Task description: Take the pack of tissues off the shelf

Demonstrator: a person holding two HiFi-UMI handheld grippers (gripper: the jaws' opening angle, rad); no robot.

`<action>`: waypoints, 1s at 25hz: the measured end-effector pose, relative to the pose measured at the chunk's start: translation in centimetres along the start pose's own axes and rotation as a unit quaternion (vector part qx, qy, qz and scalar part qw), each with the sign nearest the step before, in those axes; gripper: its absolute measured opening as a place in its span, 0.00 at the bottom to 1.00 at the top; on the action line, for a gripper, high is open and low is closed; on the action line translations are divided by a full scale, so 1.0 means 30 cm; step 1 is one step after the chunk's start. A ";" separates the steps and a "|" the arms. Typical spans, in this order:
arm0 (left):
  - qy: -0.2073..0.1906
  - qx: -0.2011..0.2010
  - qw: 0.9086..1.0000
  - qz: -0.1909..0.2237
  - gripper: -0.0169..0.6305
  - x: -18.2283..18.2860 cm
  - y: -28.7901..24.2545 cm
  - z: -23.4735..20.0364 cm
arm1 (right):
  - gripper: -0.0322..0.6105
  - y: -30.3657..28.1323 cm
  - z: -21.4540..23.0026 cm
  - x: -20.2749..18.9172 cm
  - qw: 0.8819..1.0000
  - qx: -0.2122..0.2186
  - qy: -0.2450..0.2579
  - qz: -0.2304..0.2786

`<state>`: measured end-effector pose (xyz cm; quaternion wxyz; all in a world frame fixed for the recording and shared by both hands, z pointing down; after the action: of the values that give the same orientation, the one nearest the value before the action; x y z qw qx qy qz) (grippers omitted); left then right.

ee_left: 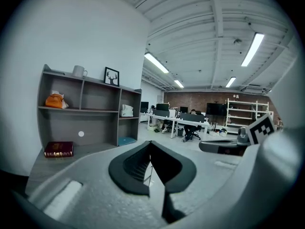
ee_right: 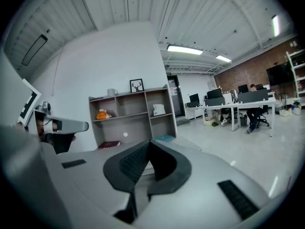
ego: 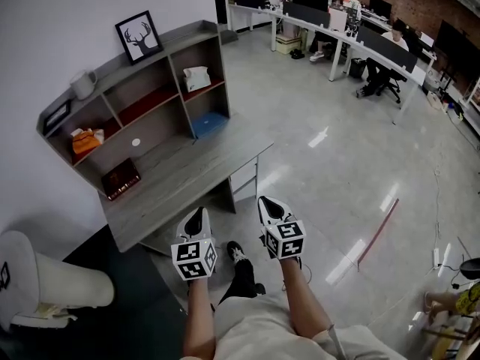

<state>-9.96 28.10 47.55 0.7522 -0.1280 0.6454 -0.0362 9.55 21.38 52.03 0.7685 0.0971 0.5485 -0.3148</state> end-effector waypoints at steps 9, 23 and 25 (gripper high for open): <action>0.001 -0.021 1.000 -0.003 0.04 0.007 -0.141 -0.025 | 0.07 -0.093 0.082 0.029 0.999 -0.030 0.036 -0.001; 0.034 0.011 0.999 -0.009 0.04 0.059 -0.401 -0.178 | 0.07 -0.376 0.144 0.103 0.998 0.001 0.048 -0.034; 0.037 0.008 0.999 -0.012 0.04 0.065 -0.448 -0.192 | 0.07 -0.412 0.170 0.129 0.998 -0.004 0.049 -0.034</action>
<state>-13.81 13.87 48.13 0.7286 -0.1280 0.6706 -0.0552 7.01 7.71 52.90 0.7302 0.0904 0.5895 -0.3333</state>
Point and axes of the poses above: the fingertips, and each gripper's own axes: y backward along the fingers, z to its right, x out of its top, the point moved 5 cm from there along y, backward along the fingers, and after that the axes turned 12 degrees about -y, right-handed, at the moved point
